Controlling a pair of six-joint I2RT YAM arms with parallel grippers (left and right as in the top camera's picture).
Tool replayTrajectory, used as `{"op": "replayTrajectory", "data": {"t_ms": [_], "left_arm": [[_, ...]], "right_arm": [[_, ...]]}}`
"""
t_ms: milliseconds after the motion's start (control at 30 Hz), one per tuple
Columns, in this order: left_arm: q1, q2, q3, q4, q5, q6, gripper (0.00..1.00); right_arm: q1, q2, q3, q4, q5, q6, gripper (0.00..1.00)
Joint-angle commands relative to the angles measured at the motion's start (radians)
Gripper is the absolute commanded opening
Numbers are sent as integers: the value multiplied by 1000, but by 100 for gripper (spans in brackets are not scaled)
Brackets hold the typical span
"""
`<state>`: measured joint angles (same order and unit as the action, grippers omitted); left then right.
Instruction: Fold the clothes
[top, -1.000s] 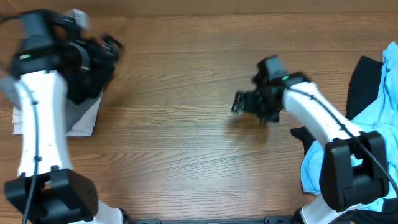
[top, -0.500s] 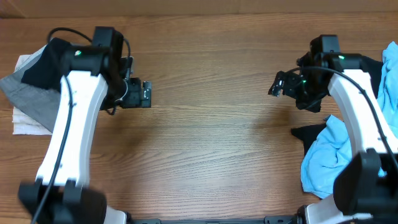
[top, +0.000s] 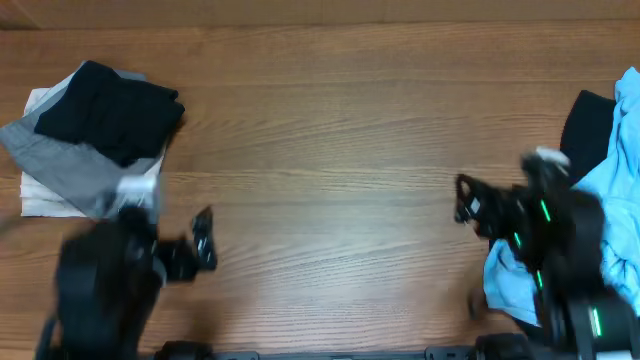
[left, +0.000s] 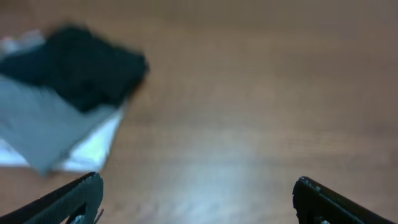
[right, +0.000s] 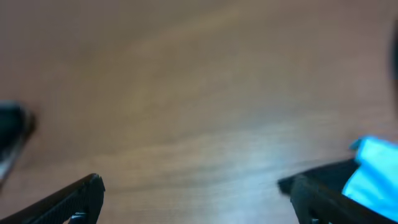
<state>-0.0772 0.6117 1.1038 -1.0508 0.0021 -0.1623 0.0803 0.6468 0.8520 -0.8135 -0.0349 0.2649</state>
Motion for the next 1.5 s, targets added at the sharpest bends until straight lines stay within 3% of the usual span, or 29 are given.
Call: {"op": "replayTrajectory", "data": {"t_ms": [0, 167, 400, 633, 1033, 1167, 1467], "left_arm": [[-3, -167, -55, 16, -32, -25, 100], [-3, -295, -55, -68, -35, -25, 100], [-3, -313, -55, -262, -35, -26, 100], [-3, -312, -55, -257, -35, -29, 100], [-3, -312, -55, -257, -35, -29, 100], [-3, -312, -55, -257, -35, -29, 100], [-3, -312, -55, -257, -35, -29, 100]], "right_arm": [[4, -208, -53, 1, 68, 13, 100], [4, -366, -53, -48, 68, 13, 100], [4, -377, -53, -182, 68, 13, 100], [4, -377, -53, -349, 68, 14, 100], [4, -377, -60, -343, 61, 21, 100], [3, -388, -145, -283, 23, 23, 100], [3, -607, -514, 177, -20, -92, 100]]}}
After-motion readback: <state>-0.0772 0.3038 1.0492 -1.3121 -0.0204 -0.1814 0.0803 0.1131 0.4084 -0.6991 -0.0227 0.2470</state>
